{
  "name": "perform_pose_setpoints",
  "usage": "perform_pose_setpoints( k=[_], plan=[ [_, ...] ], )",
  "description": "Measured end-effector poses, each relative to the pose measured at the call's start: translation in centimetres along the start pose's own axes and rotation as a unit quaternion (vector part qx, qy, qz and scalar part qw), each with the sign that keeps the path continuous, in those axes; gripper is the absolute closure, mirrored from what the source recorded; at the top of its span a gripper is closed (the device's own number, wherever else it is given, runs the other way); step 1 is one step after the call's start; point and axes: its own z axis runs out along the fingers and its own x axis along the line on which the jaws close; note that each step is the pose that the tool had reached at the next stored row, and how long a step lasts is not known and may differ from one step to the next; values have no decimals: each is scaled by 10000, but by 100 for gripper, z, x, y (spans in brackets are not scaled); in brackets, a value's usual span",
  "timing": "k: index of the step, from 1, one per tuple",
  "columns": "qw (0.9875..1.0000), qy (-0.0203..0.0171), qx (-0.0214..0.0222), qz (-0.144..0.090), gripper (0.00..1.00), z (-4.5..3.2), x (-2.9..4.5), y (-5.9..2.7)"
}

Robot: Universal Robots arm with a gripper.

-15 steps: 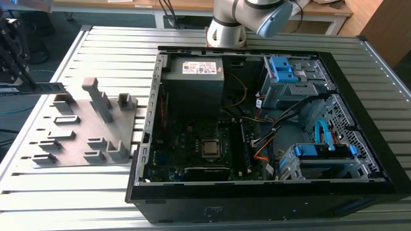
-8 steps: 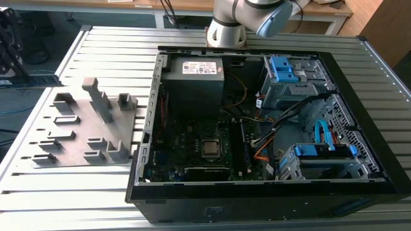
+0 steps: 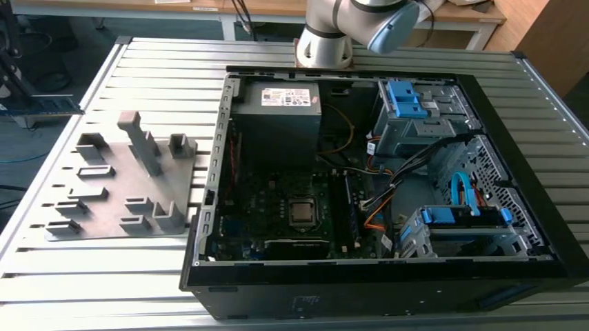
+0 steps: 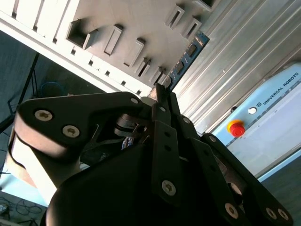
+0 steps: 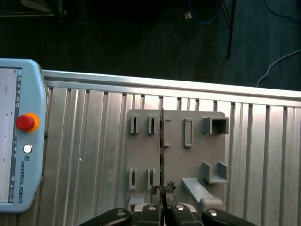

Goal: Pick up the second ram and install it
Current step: 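Pick up the second ram and move it above second insertion slot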

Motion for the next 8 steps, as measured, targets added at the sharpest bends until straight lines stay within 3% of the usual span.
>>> perform_pose_setpoints(
  k=[4,8],
  plan=[
    [10000,1,-2,0,86,2,0,-24],
    [10000,1,-11,0,86,15,12,-189]
  ],
)
